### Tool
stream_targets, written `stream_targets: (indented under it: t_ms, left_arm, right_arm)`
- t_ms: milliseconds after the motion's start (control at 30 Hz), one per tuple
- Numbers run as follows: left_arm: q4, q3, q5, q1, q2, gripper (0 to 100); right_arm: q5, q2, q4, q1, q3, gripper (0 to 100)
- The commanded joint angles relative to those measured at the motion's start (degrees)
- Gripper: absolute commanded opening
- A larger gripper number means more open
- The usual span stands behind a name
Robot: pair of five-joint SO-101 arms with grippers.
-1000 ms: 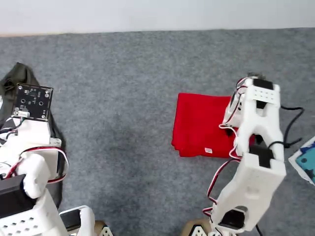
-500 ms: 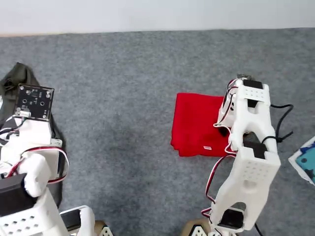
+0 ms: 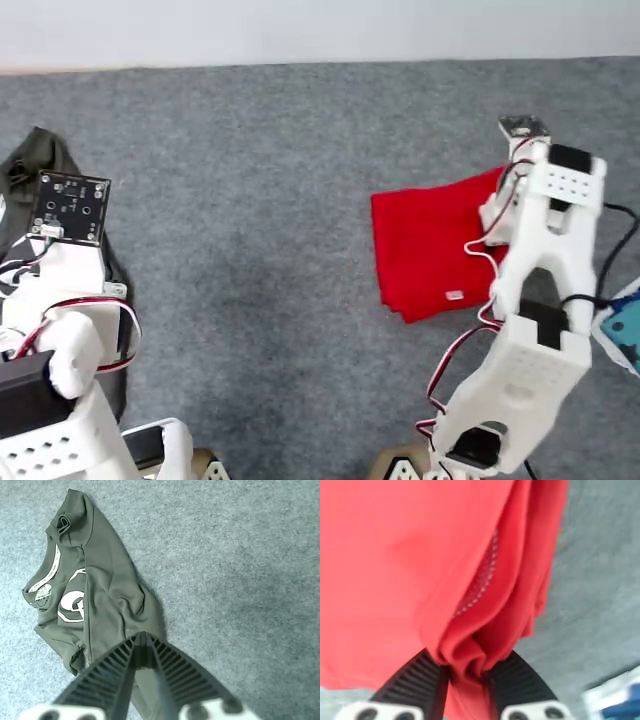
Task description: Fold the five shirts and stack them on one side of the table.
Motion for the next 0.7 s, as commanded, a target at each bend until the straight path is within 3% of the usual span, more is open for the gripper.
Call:
stream_targets:
  t_ms: [0, 233, 400, 467, 667]
  left_arm:
    - [1.0, -0.3, -0.3, -0.1, -0.2, 0]
    - [1.0, -0.3, -0.3, -0.1, -0.2, 0]
    - [1.0, -0.3, -0.3, -0.1, -0.2, 0]
    - [1.0, -0.3, -0.3, -0.1, -0.2, 0]
    - [1.0, -0.3, -0.3, 0.0, -0.2, 0]
  right_arm:
    - [12.0, -4.1, -4.4, 3.1, -3.3, 1.0]
    - [31.5, 0.7, -17.0, 6.6, -3.3, 0.9]
    - [32.8, 1.8, -20.4, 7.1, -4.5, 3.6]
    - [30.2, 0.0, -20.0, 7.3, -4.7, 9.1]
    - [8.5, -6.6, -17.7, 7.3, -4.7, 27.1]
